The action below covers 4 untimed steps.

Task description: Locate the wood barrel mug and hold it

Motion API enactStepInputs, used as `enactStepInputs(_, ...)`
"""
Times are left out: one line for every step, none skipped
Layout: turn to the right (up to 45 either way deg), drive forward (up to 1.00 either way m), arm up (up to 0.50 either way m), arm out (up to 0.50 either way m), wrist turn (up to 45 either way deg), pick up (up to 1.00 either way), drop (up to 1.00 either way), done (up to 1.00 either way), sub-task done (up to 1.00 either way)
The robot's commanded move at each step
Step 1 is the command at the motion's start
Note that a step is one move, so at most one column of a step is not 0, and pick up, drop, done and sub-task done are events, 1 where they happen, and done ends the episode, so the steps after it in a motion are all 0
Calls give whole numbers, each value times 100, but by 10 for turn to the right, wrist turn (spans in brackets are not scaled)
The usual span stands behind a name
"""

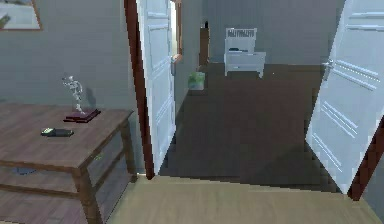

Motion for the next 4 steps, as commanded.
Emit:
enactStepInputs(0, 55, 0, 0, 0, 0, 0, 0, 0)
enactStepInputs(270, 0, 0, 0, 0, 0, 0, 0, 0)
enactStepInputs(0, 100, 0, 0, 0, 0, 0, 0, 0)
enactStepInputs(30, 0, 0, 0, 0, 0, 0, 0, 0)
